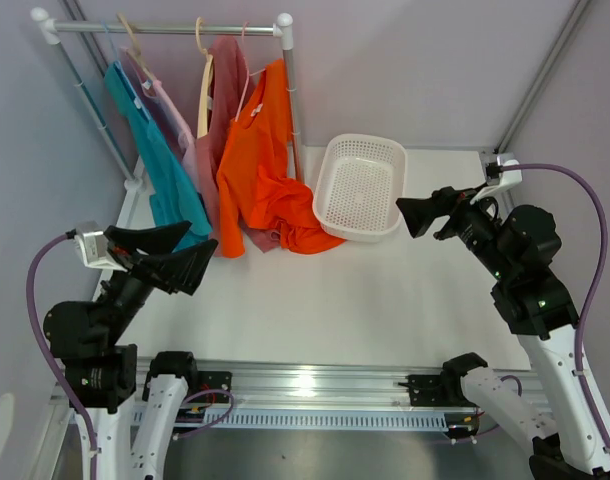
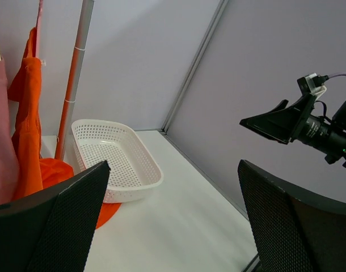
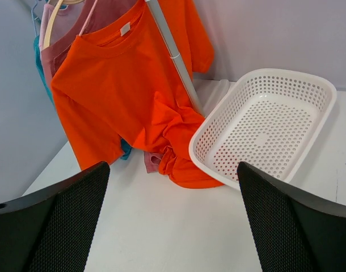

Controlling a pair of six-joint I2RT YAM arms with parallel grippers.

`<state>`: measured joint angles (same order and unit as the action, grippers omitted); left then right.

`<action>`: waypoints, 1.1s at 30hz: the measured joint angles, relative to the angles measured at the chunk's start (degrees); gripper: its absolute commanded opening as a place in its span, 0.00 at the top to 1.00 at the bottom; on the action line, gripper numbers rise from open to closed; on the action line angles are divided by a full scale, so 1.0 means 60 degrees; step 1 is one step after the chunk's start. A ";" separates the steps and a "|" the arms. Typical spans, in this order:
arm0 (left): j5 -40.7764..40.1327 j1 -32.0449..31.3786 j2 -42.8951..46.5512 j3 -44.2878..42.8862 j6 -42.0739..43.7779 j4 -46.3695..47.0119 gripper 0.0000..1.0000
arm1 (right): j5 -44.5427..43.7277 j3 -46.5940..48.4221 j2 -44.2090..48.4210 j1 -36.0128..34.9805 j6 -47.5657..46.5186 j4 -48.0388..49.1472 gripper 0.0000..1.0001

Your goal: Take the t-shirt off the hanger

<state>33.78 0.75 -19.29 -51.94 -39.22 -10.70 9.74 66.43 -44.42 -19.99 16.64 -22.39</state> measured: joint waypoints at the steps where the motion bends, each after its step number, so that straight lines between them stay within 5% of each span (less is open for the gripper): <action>1: -0.0007 0.0000 -0.0117 -0.0131 0.0076 0.0000 0.01 | -0.0004 0.0000 -0.0007 0.0000 -0.0004 -0.0004 0.01; 13: -0.0357 0.0000 -0.1195 -0.0951 0.1275 -0.0233 0.01 | -0.0357 0.0000 -0.0055 0.0000 -0.0040 0.0000 0.01; 20: -0.0703 -0.0106 -0.6237 -0.6404 0.2248 -0.1614 0.00 | -0.0761 0.0000 -0.0302 0.0000 -0.0040 -0.0007 0.01; 25: -0.1657 -0.1158 -0.9661 -0.9868 0.3056 -0.2801 0.01 | -0.0874 -0.0004 -0.0346 0.0000 -0.0040 0.0004 0.00; 29: -0.2346 -0.1727 -1.2018 -1.1836 0.3552 -0.3916 0.00 | -0.0933 -0.0004 -0.0346 0.0000 -0.0040 0.0000 0.01; 33: -0.3045 -0.2029 -1.3187 -1.2178 0.3850 -0.4331 0.00 | -0.0994 -0.0004 -0.0339 0.0000 -0.0044 -0.0004 0.01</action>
<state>15.51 -11.42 -98.41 -125.01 -16.12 -36.69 3.77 66.41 -46.46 -19.99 16.38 -22.41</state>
